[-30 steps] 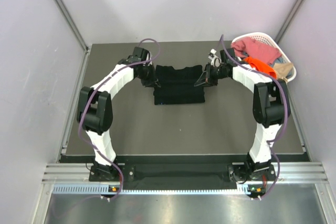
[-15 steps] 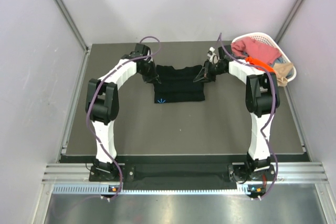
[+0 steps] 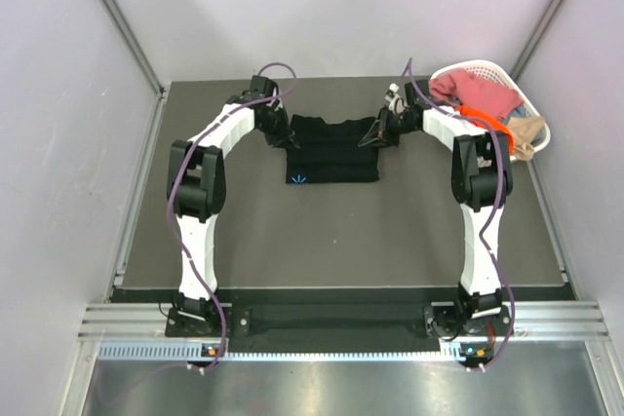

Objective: Fold and stack the t-shirts
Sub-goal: Fold the tshirt

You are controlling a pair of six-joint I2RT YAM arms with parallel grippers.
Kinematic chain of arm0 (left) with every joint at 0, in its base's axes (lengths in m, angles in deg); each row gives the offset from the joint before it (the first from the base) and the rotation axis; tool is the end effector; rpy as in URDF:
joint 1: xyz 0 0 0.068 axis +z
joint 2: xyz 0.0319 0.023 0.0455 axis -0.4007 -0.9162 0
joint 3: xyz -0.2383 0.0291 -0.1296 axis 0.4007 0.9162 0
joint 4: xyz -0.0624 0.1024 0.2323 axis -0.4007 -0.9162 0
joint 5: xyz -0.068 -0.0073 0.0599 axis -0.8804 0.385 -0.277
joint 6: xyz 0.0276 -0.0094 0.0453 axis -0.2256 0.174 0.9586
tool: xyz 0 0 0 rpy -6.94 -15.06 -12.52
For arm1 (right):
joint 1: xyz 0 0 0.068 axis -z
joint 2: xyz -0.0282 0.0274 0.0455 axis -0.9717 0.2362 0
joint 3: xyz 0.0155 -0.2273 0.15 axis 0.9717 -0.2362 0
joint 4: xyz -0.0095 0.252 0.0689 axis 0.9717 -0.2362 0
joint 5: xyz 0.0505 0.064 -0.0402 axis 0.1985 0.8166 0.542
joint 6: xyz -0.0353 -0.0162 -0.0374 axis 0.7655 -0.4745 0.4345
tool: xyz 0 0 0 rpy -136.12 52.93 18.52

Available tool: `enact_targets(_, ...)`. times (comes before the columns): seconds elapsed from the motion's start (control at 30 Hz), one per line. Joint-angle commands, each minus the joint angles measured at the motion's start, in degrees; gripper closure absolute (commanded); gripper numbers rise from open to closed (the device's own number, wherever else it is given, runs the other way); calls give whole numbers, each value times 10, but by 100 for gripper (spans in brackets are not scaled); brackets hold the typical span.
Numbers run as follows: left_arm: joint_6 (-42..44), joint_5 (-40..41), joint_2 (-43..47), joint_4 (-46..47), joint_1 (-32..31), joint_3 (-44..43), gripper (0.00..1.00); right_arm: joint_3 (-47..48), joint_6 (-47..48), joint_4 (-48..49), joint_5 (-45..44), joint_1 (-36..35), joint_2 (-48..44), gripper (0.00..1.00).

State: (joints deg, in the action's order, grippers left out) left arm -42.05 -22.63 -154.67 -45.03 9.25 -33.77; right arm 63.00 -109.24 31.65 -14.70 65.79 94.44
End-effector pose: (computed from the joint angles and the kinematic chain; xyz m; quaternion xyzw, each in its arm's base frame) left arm 0.4585 -0.1293 0.2009 -0.0986 0.9486 -0.2441 0.1757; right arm 0.4708 0.1128 0.1673 0.0339 0.8942 0.4278 0.1274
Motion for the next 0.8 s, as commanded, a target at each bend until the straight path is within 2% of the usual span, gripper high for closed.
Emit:
enact_targets(0.0,-8,-4,-8,4,9,-44,100,31,-4,6,3,15,9,100)
enact_targets(0.33,-24,7,50,44,9,-26,100,28,-20,15,0,18,-35,100)
enact_targets(0.77,-53,-13,-31,49,13,-120,100,75,-53,41,4,31,18,100)
